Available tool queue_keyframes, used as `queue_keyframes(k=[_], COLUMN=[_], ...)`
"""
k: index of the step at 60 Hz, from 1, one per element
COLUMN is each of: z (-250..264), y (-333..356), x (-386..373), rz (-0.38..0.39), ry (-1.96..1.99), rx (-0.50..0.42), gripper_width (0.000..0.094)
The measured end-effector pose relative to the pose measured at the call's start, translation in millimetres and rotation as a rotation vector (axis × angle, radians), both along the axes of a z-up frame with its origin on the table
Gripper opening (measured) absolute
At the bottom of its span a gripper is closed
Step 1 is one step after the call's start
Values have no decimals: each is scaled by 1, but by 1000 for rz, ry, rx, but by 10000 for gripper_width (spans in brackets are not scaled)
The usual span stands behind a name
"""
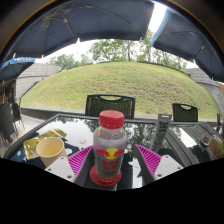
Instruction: Pour water
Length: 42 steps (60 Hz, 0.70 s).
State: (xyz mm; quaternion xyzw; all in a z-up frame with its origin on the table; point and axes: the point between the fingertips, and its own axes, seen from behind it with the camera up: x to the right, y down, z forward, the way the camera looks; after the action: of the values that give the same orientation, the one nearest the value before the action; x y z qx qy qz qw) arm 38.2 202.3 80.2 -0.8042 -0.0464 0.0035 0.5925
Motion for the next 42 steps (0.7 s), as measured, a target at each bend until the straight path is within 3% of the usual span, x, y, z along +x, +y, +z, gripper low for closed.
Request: queue_keyframes(k=[14,24,35,42], z=[24,23,27,28], y=[-99,-172,-216,-229], x=[-11,-15,-26,-21], rz=[55,46,70,47], ry=[-57,-97,-124,-112], rx=[40,50,68,73], gripper_width=[840,837,836,837])
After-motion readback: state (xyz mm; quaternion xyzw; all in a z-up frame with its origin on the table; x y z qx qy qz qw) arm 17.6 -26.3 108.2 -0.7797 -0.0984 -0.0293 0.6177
